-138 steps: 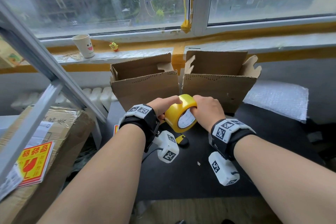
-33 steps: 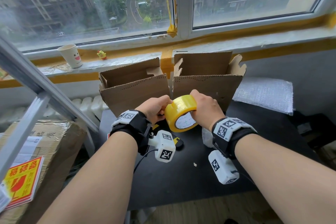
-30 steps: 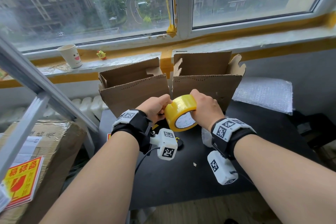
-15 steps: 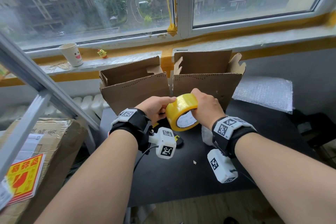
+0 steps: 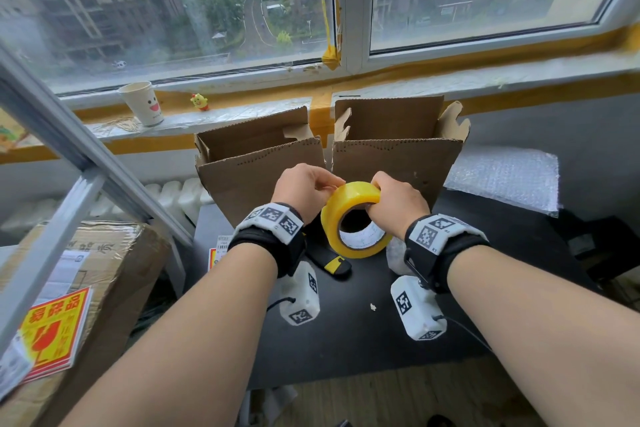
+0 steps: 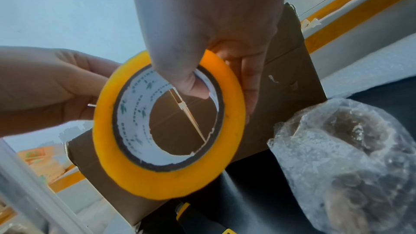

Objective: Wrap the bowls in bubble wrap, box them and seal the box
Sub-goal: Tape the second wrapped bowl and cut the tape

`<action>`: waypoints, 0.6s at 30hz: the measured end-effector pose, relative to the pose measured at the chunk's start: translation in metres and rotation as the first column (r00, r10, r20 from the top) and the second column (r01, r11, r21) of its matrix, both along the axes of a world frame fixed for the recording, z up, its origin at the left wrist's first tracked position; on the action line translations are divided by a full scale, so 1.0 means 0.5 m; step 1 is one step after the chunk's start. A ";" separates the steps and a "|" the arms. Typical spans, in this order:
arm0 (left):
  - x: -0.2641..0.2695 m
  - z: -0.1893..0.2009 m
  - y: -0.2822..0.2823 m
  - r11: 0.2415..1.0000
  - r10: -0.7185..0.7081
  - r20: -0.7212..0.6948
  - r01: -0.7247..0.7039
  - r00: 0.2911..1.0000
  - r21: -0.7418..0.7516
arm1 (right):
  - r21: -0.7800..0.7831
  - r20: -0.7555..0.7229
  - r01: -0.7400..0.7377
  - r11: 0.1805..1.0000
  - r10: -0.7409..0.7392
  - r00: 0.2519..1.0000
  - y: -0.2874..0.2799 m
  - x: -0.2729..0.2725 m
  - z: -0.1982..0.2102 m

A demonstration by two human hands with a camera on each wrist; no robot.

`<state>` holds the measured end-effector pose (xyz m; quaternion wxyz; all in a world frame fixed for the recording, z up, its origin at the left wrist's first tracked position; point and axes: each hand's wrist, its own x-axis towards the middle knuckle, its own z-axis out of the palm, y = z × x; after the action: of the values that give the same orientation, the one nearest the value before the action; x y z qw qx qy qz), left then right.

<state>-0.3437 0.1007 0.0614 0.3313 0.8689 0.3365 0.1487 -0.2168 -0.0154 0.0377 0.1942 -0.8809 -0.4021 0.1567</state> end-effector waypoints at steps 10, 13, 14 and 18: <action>0.005 -0.004 0.002 0.800 -0.101 -0.425 0.328 0.899 0.503 | -0.077 -0.017 0.008 0.997 -0.009 1.000 -0.002 -0.001 -0.006; 0.010 -0.005 0.000 0.725 -0.085 -0.494 0.394 0.865 0.565 | -0.094 0.012 -0.016 0.995 0.017 1.000 -0.003 -0.002 -0.006; 0.011 -0.006 -0.001 0.705 -0.090 -0.511 0.417 0.855 0.573 | -0.102 0.023 -0.019 0.995 0.022 0.999 -0.003 -0.002 -0.006; 0.016 -0.007 -0.008 0.644 -0.125 -0.562 0.498 0.818 0.581 | -0.123 0.017 -0.019 0.992 0.021 1.000 -0.004 -0.002 -0.011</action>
<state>-0.3359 0.0969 0.0578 -0.0986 0.9817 0.1626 -0.0123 -0.2178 -0.0175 0.0322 0.1342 -0.8886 -0.4021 0.1751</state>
